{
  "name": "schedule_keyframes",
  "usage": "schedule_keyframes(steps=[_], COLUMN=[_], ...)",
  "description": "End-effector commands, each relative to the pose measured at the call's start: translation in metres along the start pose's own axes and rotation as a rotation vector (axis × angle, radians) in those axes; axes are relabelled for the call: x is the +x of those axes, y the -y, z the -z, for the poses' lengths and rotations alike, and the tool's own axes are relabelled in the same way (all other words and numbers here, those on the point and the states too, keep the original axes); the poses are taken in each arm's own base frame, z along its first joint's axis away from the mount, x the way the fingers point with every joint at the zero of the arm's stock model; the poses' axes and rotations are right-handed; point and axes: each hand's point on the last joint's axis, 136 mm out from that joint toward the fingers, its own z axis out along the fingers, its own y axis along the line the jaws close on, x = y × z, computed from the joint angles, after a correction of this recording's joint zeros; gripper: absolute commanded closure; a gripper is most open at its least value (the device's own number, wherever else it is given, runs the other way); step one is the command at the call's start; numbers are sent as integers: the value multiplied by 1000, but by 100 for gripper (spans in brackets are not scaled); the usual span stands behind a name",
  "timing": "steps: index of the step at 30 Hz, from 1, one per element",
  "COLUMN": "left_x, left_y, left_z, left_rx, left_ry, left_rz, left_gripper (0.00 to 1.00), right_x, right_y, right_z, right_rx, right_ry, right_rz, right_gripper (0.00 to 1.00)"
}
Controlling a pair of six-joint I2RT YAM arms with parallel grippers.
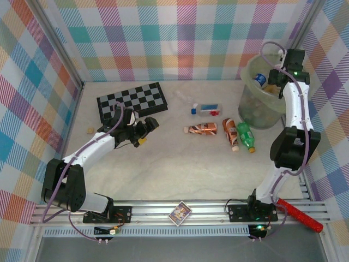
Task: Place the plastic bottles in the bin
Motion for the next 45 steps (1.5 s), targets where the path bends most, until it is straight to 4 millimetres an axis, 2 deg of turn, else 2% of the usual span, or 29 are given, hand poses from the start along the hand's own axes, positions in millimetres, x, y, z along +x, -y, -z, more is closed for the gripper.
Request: schedule_keyframes(steps=[1, 4, 7, 18, 21, 28, 33, 39, 43, 45], left_x=[-3, -3, -3, -3, -3, -3, -3, -3, -5, -5], left_y=[-1, 0, 0, 0, -1, 0, -2, 0, 2, 3], left_z=[4, 4, 4, 3, 2, 0, -3, 0, 0, 0], left_rx=[0, 1, 0, 1, 1, 4, 5, 6, 5, 9], left_ry=[15, 12, 11, 10, 9, 5, 1, 6, 6, 5], left_rz=[-12, -13, -16, -17, -15, -15, -11, -19, -23, -24], left_gripper=[4, 4, 4, 3, 3, 3, 3, 3, 3, 3], right_x=[31, 46, 45, -14, -24, -35, -46, -45, -37, -29], right_y=[-9, -15, -14, -6, -6, -17, -54, -104, -151, -186], right_z=[-8, -11, -6, 54, 73, 104, 134, 155, 164, 166], right_rx=[-84, -119, -119, -140, -159, -231, -356, -425, -497, -551], right_ry=[-154, -252, -260, -101, -58, 15, 82, 105, 126, 130], right_rz=[-68, -92, -106, -125, -142, -176, -154, -52, 52, 136], right_gripper=[34, 33, 29, 4, 2, 1, 2, 3, 3, 3])
